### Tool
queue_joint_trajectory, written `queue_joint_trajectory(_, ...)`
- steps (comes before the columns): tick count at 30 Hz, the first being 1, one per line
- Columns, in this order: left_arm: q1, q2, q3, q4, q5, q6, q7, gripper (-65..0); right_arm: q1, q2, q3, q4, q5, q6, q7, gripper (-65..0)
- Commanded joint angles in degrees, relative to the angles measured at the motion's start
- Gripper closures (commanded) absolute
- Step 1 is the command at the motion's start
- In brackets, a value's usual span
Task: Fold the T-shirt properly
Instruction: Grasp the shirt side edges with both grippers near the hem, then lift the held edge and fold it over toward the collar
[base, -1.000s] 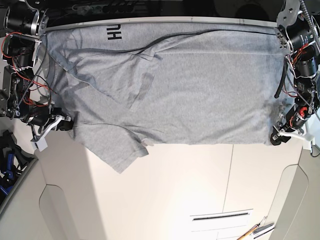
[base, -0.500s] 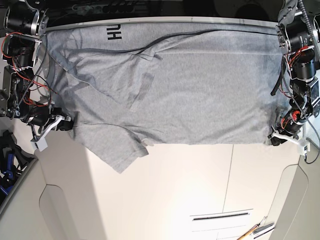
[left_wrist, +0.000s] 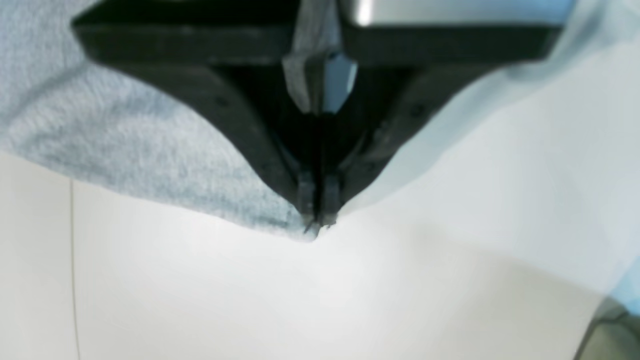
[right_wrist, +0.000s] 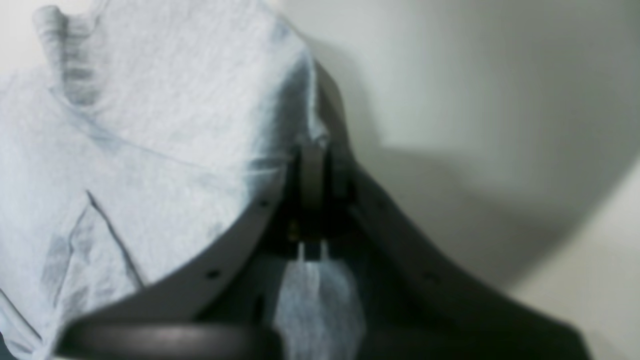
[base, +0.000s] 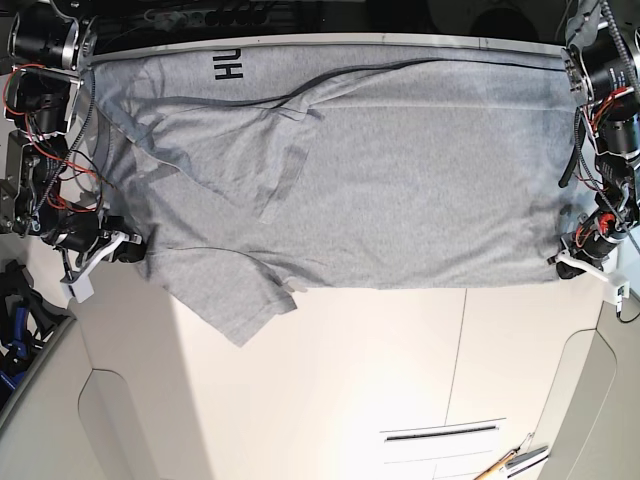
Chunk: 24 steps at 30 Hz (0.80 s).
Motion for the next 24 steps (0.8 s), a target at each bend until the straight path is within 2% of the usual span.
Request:
queue_joint_trajectory(1, -1.0, -1.1, -0.9, 1.3, -1.0, -0.9, 0.2, 0.0, 0.8, 0.7, -0.1, 1.1, -0.6, -0.3, -0.6, 0.0)
queue_joint_trajectory(6, -0.9, -1.2, -3.5, 1.6, -4.5, -3.9, 2.2, 0.0, 0.8, 0.7, -0.1, 2.9, -0.5, -0.3, -0.8, 0.0)
queue_joint_trajectory(11, -0.9, -1.2, -4.5, 1.6, -9.5, -9.3, 4.9, 0.0, 0.8, 0.7, -0.1, 6.9, 1.1, -0.3, -2.4, 0.0)
queue_joint_trajectory(15, -0.2, -2.0, -4.6, 2.3, -14.6, -9.3, 6.8, 0.0, 0.4, 0.7, -0.1, 12.8, 3.5, -0.2, -7.1, 0.0)
queue_joint_trajectory(21, 3.9, -4.0, -4.9, 7.6, -14.9, -9.3, 7.0, 0.0, -4.2, 0.7, -0.1, 23.0, 3.4, -0.2, -7.5, 0.0)
queue_joint_trajectory(24, 6.4, -4.3, -6.1, 11.7, -16.4, -9.3, 9.4, 0.0, -7.3, 0.7, -0.1, 27.8, 3.3, -0.2, -7.7, 0.0)
